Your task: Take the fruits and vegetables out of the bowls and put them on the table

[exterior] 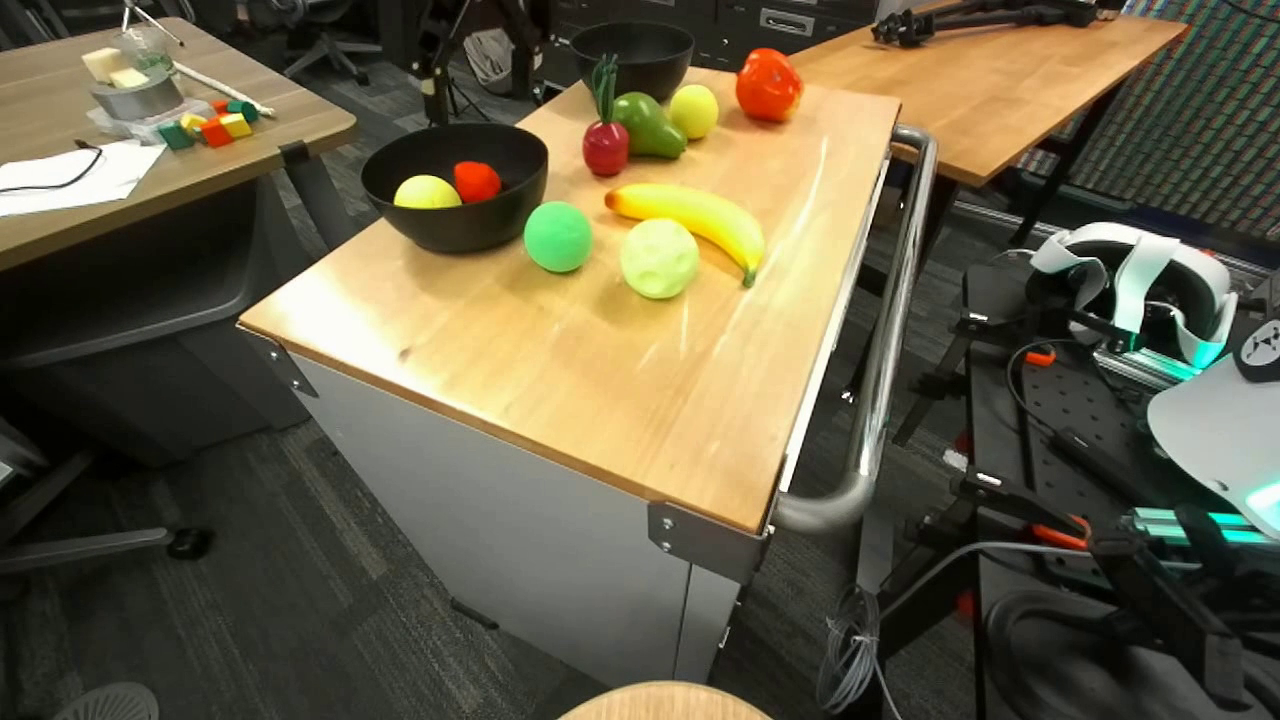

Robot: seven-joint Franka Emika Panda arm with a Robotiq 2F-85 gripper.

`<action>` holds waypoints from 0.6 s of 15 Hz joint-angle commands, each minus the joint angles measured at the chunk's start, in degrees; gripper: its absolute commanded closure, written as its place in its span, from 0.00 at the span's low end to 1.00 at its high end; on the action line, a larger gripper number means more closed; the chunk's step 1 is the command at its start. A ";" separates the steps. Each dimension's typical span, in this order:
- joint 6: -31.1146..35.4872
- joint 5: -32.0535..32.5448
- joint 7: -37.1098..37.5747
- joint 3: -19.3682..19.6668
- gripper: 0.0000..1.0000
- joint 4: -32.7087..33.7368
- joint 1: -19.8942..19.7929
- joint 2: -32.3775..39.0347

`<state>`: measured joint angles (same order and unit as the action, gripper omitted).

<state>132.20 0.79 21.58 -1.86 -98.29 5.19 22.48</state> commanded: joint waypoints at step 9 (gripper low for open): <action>-2.83 -3.52 4.69 0.86 0.12 24.46 3.24 22.20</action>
<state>131.98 -0.88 25.64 -1.70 -80.30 7.31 40.51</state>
